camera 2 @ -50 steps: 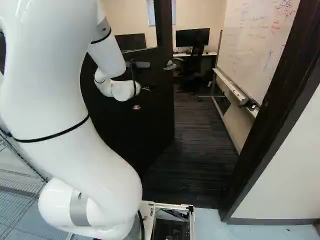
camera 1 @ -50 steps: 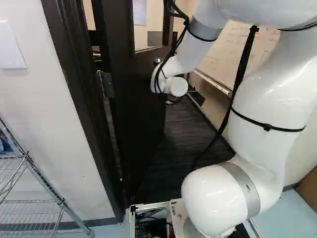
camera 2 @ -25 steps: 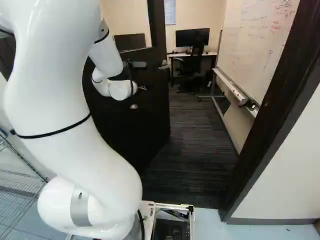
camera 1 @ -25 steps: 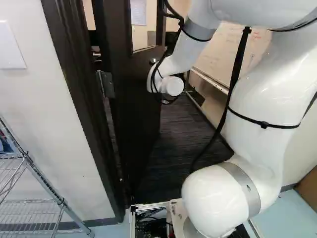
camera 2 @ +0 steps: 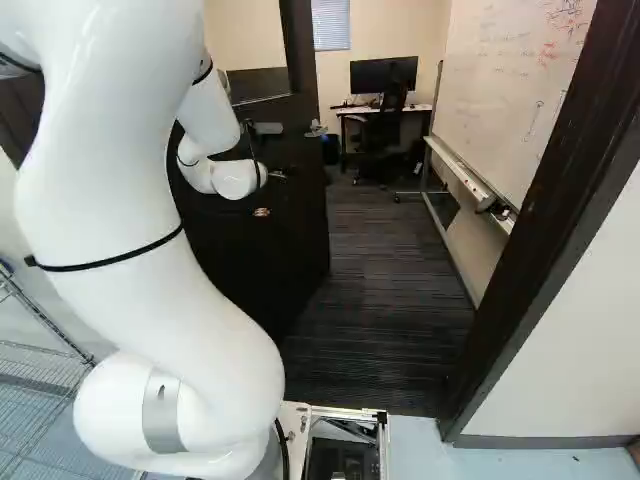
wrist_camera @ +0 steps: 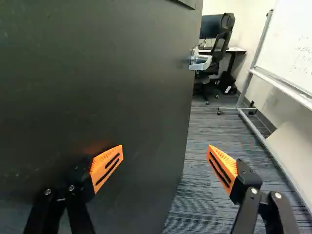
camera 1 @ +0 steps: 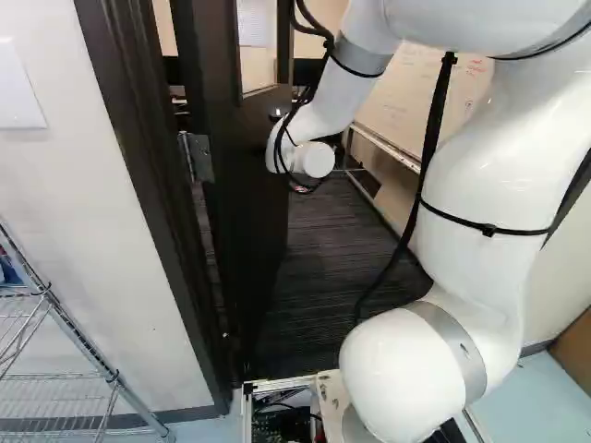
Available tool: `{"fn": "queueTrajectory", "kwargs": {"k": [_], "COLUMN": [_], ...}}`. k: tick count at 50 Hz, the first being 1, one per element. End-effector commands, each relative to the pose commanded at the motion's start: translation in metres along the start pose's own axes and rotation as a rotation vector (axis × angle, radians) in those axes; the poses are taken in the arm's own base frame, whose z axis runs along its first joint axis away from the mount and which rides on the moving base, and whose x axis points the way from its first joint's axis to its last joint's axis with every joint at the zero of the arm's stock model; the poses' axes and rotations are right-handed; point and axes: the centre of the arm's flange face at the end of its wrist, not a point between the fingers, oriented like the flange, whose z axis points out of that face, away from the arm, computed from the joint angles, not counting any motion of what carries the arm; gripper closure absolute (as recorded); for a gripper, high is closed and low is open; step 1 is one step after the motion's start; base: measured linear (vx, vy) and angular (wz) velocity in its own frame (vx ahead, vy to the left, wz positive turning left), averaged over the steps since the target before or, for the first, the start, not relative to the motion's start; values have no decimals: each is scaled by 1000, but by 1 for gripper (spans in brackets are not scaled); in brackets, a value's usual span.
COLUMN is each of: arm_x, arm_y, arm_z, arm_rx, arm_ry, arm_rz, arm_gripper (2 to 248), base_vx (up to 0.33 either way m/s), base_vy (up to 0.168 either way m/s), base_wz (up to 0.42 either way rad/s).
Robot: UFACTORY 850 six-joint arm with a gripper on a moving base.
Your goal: Open the door and move inside
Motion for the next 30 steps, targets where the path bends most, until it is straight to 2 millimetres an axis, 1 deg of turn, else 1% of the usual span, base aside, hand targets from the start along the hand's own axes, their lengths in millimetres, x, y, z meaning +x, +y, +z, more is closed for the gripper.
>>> {"fn": "queueTrajectory", "kwargs": {"k": [30], "arm_x": [0], "arm_y": [-28], "arm_z": [9], "arm_rx": [77], "arm_ry": [1], "arm_rz": [-46], "arm_gripper": [3], "base_vx": [0], "base_vy": [0], "base_wz": [0]}}
